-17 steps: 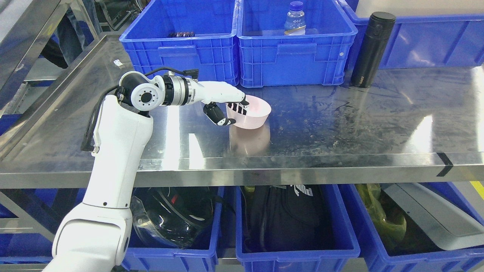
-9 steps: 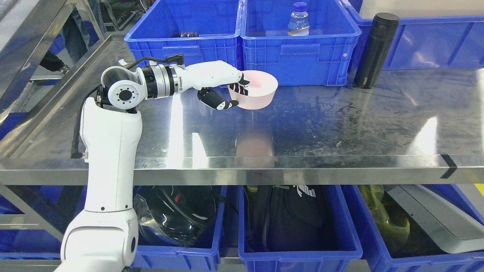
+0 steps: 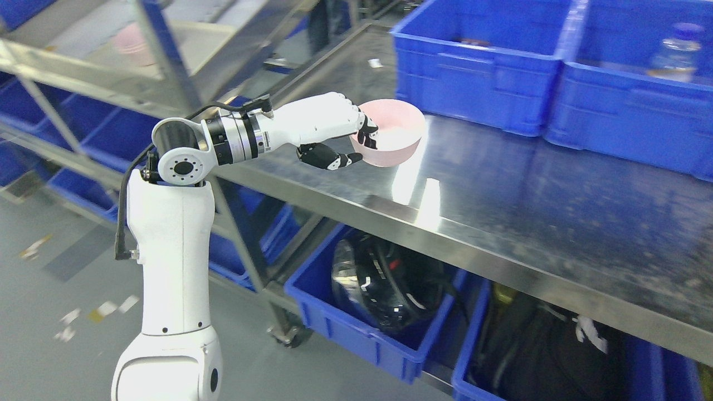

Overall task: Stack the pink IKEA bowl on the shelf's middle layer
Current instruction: 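Hold the pink bowl raised in the left hand while driving to the shelf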

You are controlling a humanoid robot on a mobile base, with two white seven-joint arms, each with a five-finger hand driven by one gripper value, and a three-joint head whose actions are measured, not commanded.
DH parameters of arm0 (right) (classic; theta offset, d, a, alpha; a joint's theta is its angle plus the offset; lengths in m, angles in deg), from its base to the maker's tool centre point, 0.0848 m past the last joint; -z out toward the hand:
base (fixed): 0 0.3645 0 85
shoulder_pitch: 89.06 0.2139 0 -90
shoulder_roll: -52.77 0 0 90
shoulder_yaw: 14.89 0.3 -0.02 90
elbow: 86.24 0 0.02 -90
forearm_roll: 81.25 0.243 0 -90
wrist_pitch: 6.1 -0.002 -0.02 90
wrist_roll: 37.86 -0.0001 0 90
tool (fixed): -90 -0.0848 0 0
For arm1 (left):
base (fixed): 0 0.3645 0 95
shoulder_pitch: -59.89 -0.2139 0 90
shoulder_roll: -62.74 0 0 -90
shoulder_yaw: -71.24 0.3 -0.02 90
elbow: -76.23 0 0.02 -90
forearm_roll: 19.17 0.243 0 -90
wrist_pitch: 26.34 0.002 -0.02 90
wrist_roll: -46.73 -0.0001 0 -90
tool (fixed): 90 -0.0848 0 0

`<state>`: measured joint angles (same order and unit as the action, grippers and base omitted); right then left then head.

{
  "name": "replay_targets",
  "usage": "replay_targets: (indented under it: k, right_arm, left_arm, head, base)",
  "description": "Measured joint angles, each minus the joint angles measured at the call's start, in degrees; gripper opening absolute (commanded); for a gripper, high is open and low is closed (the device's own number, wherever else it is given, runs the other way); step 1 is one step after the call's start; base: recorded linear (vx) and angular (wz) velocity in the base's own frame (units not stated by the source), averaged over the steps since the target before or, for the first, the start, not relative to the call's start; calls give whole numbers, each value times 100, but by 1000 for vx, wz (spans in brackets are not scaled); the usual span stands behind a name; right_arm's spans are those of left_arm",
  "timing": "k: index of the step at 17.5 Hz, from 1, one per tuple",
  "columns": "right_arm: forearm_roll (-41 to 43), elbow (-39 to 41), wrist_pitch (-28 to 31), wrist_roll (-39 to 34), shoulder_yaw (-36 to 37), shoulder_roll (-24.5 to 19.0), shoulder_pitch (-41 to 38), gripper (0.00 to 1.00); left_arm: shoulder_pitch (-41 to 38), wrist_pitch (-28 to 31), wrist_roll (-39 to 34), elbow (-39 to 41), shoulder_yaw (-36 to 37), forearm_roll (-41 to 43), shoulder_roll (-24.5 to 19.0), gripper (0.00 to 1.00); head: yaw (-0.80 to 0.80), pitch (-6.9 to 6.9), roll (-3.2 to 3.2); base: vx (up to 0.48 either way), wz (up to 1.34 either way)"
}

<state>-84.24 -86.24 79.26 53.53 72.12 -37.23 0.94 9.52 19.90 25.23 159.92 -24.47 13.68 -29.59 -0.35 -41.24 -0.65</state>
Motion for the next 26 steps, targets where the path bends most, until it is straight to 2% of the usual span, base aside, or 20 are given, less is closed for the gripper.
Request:
replay_targets:
  k: [13,26]
  right_arm:
    - [0,0,0,-43,0,0,1,100]
    - [0,0,0,-43,0,0,-1,100]
  left_arm:
    - [-336,12,-250,309,-219,9,173,0]
    - [-313,-26,-422,499,-373,-10,218,1]
  head:
    - [0,-3,0]
    - [0,-3,0]
  base:
    - [6,1279]
    - [11,120]
